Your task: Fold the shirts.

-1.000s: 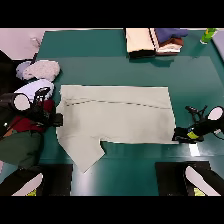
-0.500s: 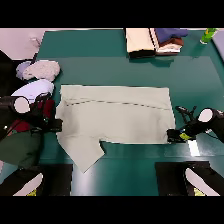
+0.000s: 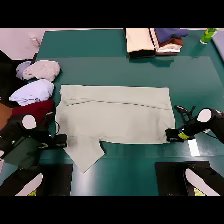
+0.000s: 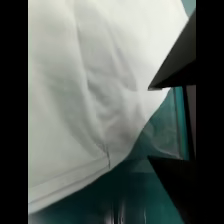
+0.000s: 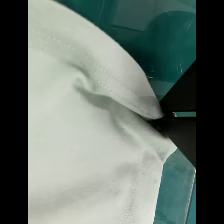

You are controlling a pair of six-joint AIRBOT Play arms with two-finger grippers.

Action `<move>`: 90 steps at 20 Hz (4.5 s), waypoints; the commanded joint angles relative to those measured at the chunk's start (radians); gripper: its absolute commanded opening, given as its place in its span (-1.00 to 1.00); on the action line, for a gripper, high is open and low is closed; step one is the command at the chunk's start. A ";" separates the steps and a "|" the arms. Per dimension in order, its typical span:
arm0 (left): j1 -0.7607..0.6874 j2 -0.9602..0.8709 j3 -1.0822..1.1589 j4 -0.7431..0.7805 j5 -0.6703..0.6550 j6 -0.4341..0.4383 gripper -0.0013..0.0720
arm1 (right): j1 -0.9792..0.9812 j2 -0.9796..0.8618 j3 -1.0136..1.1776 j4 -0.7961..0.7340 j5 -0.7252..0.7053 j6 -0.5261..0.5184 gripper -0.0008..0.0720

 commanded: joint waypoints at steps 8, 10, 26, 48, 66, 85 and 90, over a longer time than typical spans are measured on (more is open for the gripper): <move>0.000 0.002 -0.027 -0.098 0.117 0.045 -0.89 | 0.001 0.000 0.006 -0.003 0.004 0.001 -0.94; 0.000 0.004 0.018 -0.087 0.080 0.051 -0.90 | 0.001 0.000 0.036 -0.004 0.029 0.000 -0.94; 0.000 0.080 0.388 0.017 -0.095 0.158 -0.90 | -0.061 0.090 0.474 -0.133 0.213 -0.020 -0.94; 0.000 -0.585 0.894 0.116 0.153 0.187 0.34 | -0.060 -0.659 1.032 -0.048 0.073 -0.046 0.50; -0.079 -0.590 0.892 -0.143 0.238 0.206 -0.90 | -0.079 -0.614 0.737 0.076 -0.043 -0.118 -0.93; -0.488 -0.999 1.135 -0.184 0.368 0.172 -0.90 | 0.189 -0.396 1.257 0.158 0.253 0.009 -0.94; -0.485 -0.998 1.142 -0.180 0.337 0.144 -0.90 | 0.206 -0.396 1.287 0.253 0.246 0.009 -0.94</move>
